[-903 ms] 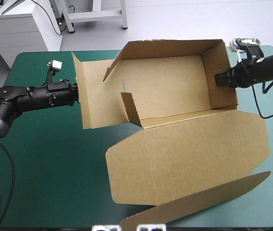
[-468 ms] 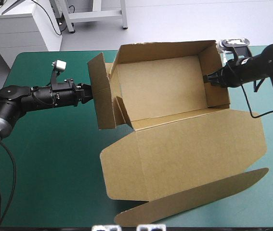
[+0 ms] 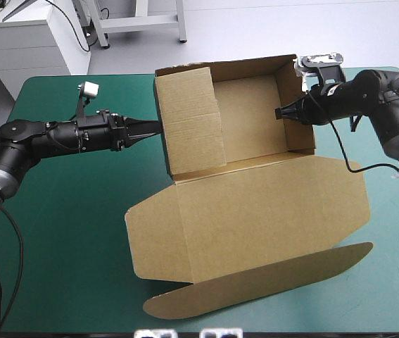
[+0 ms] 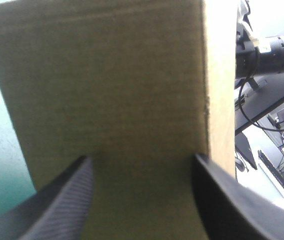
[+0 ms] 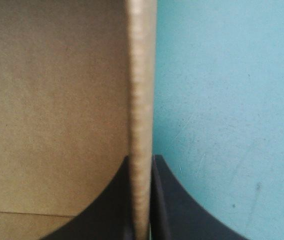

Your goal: Fold the box

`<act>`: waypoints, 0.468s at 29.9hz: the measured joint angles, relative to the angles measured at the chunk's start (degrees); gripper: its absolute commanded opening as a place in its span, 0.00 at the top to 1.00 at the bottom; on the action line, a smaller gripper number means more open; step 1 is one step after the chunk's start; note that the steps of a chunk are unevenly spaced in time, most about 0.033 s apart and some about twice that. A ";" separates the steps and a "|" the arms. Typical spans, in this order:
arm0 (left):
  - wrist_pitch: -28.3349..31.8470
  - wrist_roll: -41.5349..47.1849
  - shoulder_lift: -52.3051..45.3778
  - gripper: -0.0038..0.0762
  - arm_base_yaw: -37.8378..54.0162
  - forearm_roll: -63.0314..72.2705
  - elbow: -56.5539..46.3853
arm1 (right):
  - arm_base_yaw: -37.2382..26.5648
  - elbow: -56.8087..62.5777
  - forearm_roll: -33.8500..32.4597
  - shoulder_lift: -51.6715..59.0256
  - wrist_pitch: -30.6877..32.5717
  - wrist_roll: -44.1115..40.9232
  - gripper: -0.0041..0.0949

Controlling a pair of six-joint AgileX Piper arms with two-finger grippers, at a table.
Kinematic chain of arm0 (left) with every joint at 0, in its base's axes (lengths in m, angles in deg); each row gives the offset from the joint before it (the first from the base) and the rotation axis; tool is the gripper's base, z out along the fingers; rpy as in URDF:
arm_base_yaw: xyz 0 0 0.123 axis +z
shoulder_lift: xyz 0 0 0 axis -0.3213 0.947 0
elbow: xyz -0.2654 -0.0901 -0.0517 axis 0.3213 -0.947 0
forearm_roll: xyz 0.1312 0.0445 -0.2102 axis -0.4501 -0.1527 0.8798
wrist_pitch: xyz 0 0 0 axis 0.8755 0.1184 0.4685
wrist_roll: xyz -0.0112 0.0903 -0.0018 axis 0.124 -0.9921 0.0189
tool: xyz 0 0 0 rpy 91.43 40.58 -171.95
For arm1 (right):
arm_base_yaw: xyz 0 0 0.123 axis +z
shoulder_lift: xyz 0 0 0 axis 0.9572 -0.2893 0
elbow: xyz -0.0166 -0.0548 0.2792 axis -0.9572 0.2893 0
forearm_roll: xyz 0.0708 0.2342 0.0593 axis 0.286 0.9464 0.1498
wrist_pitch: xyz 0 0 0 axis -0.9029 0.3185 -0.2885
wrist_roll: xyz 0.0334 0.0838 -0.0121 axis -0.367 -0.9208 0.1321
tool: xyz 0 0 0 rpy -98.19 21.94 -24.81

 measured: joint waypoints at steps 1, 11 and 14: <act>0.00 0.00 0.00 0.10 0.00 0.25 0.00 | 0.49 0.00 -0.44 0.00 -0.25 -0.48 0.97; 0.47 2.56 0.00 0.10 -0.04 -0.43 0.06 | 4.79 0.00 -5.70 0.00 -2.76 -4.88 0.97; 1.21 7.27 0.00 0.10 -0.77 -6.22 1.78 | 5.93 0.00 -7.26 0.00 -3.07 -6.18 0.97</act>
